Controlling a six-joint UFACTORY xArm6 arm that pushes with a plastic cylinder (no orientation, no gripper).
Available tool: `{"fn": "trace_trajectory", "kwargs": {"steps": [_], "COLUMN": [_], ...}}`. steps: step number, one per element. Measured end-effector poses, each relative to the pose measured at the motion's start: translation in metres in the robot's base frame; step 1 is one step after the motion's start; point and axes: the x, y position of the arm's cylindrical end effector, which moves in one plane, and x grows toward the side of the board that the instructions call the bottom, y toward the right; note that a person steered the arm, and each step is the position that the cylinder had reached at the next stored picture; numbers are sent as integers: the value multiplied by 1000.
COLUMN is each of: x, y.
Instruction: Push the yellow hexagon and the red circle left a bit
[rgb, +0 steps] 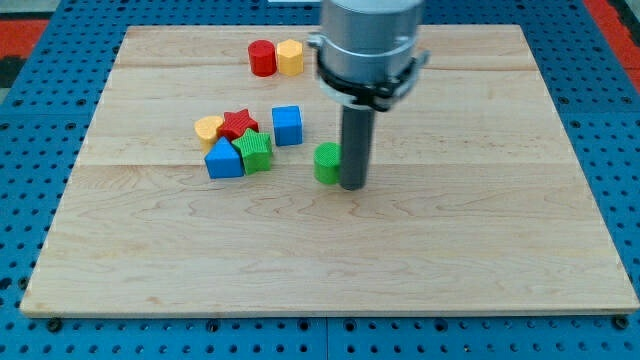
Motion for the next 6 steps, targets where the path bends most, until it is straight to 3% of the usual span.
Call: {"fn": "trace_trajectory", "kwargs": {"steps": [2,4,6], "x": [-32,-39,-146], "y": [-74,-6,44]}}
